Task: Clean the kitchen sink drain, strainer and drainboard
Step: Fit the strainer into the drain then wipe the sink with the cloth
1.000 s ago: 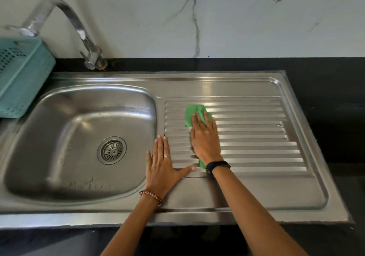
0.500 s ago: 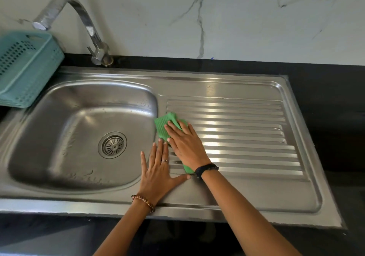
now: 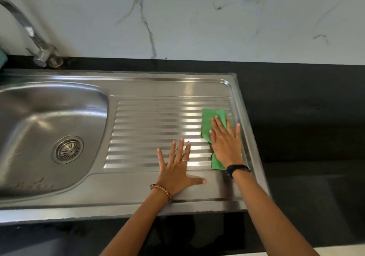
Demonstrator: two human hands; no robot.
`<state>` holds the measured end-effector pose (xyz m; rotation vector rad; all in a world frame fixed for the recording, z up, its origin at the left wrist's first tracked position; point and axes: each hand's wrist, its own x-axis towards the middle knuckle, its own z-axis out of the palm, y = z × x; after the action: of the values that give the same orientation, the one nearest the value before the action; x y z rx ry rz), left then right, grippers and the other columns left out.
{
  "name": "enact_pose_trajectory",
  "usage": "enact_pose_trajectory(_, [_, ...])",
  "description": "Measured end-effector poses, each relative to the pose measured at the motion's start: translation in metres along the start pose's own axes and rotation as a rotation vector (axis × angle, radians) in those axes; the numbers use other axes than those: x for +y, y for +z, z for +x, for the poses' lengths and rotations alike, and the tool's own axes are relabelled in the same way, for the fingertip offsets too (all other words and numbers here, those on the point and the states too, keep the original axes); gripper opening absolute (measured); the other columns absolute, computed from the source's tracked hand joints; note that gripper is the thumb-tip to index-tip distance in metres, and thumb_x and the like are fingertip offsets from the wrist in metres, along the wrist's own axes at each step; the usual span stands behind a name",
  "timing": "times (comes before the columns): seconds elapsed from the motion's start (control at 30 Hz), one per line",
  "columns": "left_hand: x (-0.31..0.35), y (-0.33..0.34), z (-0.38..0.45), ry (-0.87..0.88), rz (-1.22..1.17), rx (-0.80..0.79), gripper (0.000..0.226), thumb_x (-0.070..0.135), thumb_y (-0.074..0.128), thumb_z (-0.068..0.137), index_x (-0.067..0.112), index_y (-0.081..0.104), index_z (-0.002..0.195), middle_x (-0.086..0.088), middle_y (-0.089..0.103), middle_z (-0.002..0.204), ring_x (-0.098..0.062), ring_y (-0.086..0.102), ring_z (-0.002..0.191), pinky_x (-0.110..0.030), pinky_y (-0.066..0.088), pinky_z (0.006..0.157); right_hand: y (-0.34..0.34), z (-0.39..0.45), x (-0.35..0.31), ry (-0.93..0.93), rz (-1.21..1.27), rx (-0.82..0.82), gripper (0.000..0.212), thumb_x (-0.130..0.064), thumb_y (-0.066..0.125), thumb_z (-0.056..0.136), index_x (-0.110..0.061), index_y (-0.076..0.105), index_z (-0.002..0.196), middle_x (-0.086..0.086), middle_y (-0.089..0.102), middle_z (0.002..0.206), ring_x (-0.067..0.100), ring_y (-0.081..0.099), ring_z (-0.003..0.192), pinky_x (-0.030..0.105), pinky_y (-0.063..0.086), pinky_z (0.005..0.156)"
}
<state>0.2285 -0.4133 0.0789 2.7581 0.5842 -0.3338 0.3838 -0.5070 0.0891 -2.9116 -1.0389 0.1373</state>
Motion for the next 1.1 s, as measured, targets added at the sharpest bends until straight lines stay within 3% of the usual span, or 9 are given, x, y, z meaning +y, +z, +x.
enact_pose_trajectory(0.23, [-0.001, 0.003, 0.000, -0.024, 0.050, 0.035, 0.116, 0.090, 0.033, 0.057, 0.028, -0.029, 0.133, 0.006, -0.032, 0.143, -0.021, -0.030, 0.132, -0.054, -0.025, 0.101, 0.001, -0.018, 0.026, 0.076, 0.002, -0.022, 0.053, -0.033, 0.016, 0.101, -0.016, 0.003, 0.149, 0.005, 0.003, 0.159, 0.027, -0.003, 0.146, 0.047, -0.003, 0.118])
enact_pose_trajectory(0.43, [-0.002, 0.002, 0.001, -0.011, 0.042, 0.000, 0.115, 0.089, 0.030, 0.059, 0.026, -0.033, 0.131, 0.003, -0.036, 0.142, -0.022, -0.033, 0.131, -0.056, -0.025, 0.100, 0.008, -0.059, 0.023, 0.086, 0.013, -0.003, 0.055, -0.035, 0.020, 0.100, -0.014, 0.004, 0.149, 0.010, 0.004, 0.158, 0.030, -0.003, 0.146, 0.045, -0.010, 0.115])
enact_pose_trajectory(0.63, [-0.024, -0.010, -0.006, 0.106, -0.070, -0.044, 0.116, 0.095, -0.005, 0.041, 0.027, -0.028, 0.132, 0.007, -0.033, 0.144, -0.016, -0.033, 0.131, -0.050, -0.025, 0.103, -0.003, -0.001, 0.018, 0.133, 0.037, -0.028, 0.053, -0.034, 0.017, 0.101, -0.013, 0.006, 0.149, 0.009, 0.004, 0.159, 0.028, 0.000, 0.146, 0.046, -0.004, 0.118])
enact_pose_trajectory(0.73, [-0.059, -0.017, -0.020, 0.052, -0.113, 0.028, 0.112, 0.094, -0.004, 0.047, 0.029, -0.021, 0.137, 0.009, -0.030, 0.145, -0.014, -0.030, 0.133, -0.047, -0.025, 0.104, 0.000, 0.002, 0.006, 0.159, 0.055, 0.011, 0.053, -0.034, 0.019, 0.101, -0.012, 0.010, 0.148, 0.011, 0.009, 0.158, 0.029, 0.002, 0.146, 0.046, -0.002, 0.118])
enact_pose_trajectory(0.83, [-0.100, -0.022, -0.039, -0.062, -0.131, 0.087, 0.112, 0.092, 0.004, 0.053, 0.027, -0.019, 0.141, 0.007, -0.030, 0.145, -0.014, -0.030, 0.134, -0.045, -0.023, 0.107, 0.007, -0.009, -0.022, 0.090, 0.054, 0.017, 0.053, -0.035, 0.017, 0.100, -0.012, 0.010, 0.148, 0.010, 0.009, 0.158, 0.028, 0.002, 0.146, 0.044, -0.003, 0.118])
enact_pose_trajectory(1.0, [-0.158, -0.029, -0.064, -0.279, -0.181, 0.102, 0.121, 0.098, 0.006, 0.044, 0.026, -0.024, 0.137, 0.003, -0.028, 0.147, -0.015, -0.024, 0.138, -0.045, -0.016, 0.111, 0.023, -0.013, -0.132, -0.077, 0.079, 0.014, 0.054, -0.036, 0.014, 0.100, -0.012, 0.010, 0.149, 0.009, 0.011, 0.158, 0.027, 0.005, 0.147, 0.042, -0.004, 0.119])
enact_pose_trajectory(1.1, [-0.183, -0.032, -0.071, -0.320, -0.283, 0.043, 0.125, 0.094, 0.030, 0.049, 0.027, -0.019, 0.143, 0.000, -0.018, 0.155, -0.021, -0.006, 0.145, -0.049, 0.000, 0.117, 0.026, -0.001, -0.179, -0.058, 0.109, 0.013, 0.054, -0.036, 0.016, 0.100, -0.012, 0.011, 0.149, 0.010, 0.011, 0.158, 0.027, 0.004, 0.147, 0.043, 0.000, 0.121])
